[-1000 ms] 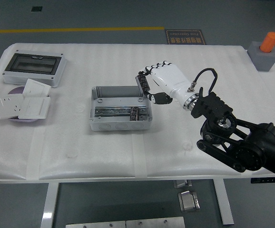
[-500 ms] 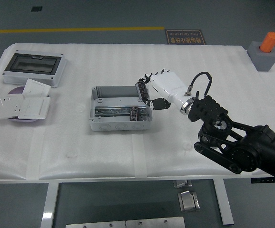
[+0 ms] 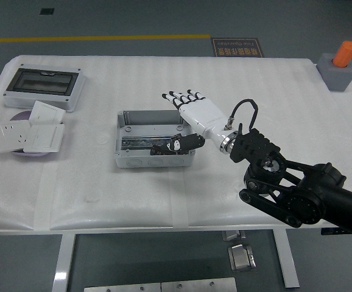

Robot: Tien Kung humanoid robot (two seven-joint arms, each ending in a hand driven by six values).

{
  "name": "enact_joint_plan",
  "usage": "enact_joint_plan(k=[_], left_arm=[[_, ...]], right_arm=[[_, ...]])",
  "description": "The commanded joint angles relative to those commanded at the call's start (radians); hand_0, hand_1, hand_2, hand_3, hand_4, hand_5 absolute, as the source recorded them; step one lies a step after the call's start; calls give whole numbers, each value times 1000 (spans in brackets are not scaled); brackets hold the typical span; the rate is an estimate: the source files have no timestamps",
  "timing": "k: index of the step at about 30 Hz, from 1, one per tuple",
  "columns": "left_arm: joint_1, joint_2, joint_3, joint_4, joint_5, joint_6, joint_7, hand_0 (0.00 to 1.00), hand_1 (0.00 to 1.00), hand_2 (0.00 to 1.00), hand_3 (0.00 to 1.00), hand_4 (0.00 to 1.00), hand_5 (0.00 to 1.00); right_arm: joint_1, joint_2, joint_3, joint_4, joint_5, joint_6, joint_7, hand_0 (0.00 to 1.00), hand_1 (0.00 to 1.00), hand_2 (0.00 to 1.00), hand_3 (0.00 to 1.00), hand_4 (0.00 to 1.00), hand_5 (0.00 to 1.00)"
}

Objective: Pick up the battery,place it into the box

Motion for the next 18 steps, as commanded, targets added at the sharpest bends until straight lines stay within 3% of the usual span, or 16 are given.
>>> enact_joint_plan(k=[15, 16, 18], left_arm=[[21, 10, -8, 0, 5, 0, 4, 624, 639, 442, 581, 408, 402], [22, 11, -9, 0, 6, 0, 4, 624, 640, 443, 581, 410, 402], [23, 12, -10, 0, 6, 1, 4, 624, 640, 443, 581, 410, 402]], right_arm=[[-98, -144, 271, 103, 21, -47, 33, 998, 968, 997, 998, 998, 604], [-115, -152, 299, 113, 35, -54, 43, 998, 919, 922, 998, 998, 600], [-140, -164, 340, 127, 62, -64, 59, 998, 919, 922, 998, 998, 600]])
